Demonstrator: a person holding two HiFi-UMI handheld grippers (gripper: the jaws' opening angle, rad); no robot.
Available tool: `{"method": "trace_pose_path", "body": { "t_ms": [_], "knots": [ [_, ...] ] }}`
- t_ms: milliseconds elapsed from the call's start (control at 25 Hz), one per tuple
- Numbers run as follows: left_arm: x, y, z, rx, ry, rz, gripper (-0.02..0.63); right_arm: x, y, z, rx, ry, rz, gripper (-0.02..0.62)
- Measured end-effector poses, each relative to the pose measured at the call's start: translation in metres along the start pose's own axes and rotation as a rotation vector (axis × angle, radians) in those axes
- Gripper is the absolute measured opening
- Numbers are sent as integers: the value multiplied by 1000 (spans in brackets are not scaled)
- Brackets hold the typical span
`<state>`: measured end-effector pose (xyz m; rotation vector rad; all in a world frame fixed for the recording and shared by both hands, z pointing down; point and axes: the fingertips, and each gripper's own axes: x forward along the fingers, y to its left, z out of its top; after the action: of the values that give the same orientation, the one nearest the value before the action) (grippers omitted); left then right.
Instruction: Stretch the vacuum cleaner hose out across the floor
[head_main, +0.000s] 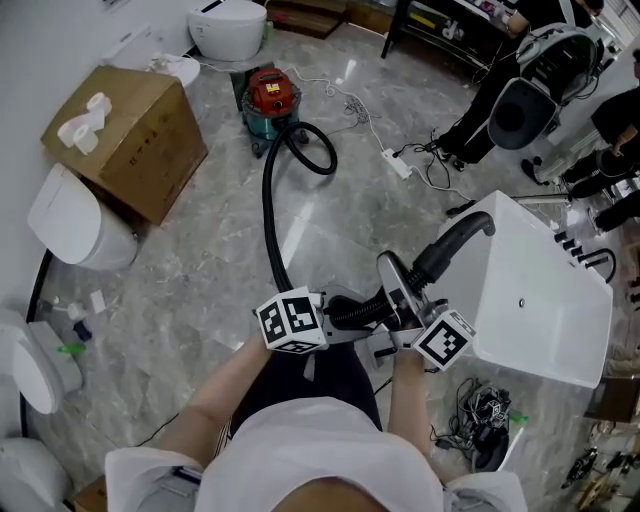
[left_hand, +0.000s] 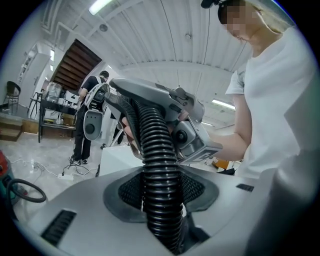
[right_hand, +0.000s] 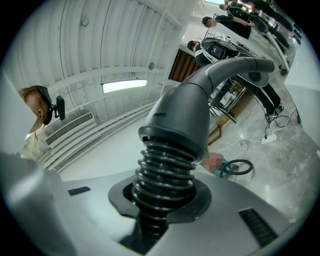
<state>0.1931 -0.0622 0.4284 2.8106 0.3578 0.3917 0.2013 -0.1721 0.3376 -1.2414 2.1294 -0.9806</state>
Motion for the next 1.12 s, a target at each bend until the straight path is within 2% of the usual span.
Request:
{"method": "trace_pose_path", "body": {
  "t_ms": [200,560,880,1120],
  "knots": [
    [-7,-28,-22,-11,11,-27,169,-15,10,-29,0,11,-18,86],
    [7,-54,-47,-115,68,-82,167,-28,18,-58,-44,111,-4,84],
    [20,-77,-56,-87,119,-43,166,-53,22,-67,-3,127,41,84],
    [41,-123,-60,-83,107,-28,163,-98,40,-78,2,161,65,84]
  ]
}}
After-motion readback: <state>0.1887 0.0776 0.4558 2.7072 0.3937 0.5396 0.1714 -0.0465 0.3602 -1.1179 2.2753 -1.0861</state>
